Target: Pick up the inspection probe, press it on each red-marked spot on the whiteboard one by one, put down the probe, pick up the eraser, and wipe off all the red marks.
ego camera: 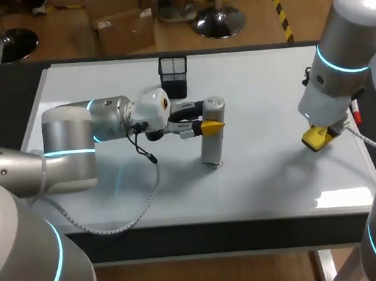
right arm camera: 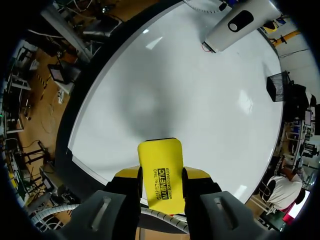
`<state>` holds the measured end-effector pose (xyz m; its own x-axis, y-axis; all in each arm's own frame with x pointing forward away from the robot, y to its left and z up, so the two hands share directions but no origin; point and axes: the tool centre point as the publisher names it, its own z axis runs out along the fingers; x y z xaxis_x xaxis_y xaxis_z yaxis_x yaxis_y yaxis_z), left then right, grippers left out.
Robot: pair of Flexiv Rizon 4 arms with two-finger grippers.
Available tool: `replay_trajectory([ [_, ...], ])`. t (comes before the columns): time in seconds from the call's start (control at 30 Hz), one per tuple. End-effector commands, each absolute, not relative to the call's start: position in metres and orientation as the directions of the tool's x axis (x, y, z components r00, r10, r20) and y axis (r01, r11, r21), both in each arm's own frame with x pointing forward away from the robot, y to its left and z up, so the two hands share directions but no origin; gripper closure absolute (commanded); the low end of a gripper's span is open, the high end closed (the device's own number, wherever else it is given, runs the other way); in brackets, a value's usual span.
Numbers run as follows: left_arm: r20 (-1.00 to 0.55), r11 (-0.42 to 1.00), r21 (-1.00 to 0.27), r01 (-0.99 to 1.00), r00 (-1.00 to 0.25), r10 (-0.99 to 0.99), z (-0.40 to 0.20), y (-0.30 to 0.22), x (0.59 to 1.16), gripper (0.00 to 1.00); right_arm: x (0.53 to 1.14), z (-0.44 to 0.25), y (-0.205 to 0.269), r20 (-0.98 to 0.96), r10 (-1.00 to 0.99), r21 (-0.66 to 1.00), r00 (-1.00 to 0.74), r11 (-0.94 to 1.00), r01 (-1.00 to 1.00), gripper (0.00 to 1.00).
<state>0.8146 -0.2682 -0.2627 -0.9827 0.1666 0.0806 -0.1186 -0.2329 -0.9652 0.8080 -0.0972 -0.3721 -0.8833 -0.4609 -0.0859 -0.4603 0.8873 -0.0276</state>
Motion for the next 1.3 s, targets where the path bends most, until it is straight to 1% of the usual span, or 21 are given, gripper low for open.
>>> replay_trajectory([
  [0.03, 0.079, -0.239, -0.964, -0.119, -0.982, 0.171, -0.2648, -0.2671, 0.8152, 1.0, 0.8081, -0.3717, -0.0975, -0.085, -0.462, -0.03, -0.883, 0.887, -0.461, 1.0],
  [0.3, 0.065, -0.249, -0.961, -0.116, -0.977, 0.204, -0.2676, -0.269, 0.8102, 1.0, 0.8081, -0.3717, -0.0975, -0.085, -0.462, -0.03, -0.883, 0.887, -0.461, 1.0],
  [0.67, 0.055, -0.226, -0.968, -0.105, -0.974, 0.221, -0.2723, -0.2727, 0.81, 1.0, 0.8081, -0.3717, -0.0975, -0.085, -0.462, -0.03, -0.883, 0.887, -0.461, 1.0],
  [1.03, 0.029, -0.151, -0.986, -0.065, -0.972, 0.234, -0.2727, -0.2673, 0.8097, 1.0, 0.8081, -0.3717, -0.0975, -0.085, -0.462, -0.03, -0.883, 0.887, -0.461, 1.0],
  [1.3, 0.024, -0.129, -0.99, -0.057, -0.97, 0.244, -0.2736, -0.2665, 0.8063, 1.0, 0.8081, -0.3717, -0.0975, -0.085, -0.462, -0.03, -0.883, 0.887, -0.461, 1.0],
])
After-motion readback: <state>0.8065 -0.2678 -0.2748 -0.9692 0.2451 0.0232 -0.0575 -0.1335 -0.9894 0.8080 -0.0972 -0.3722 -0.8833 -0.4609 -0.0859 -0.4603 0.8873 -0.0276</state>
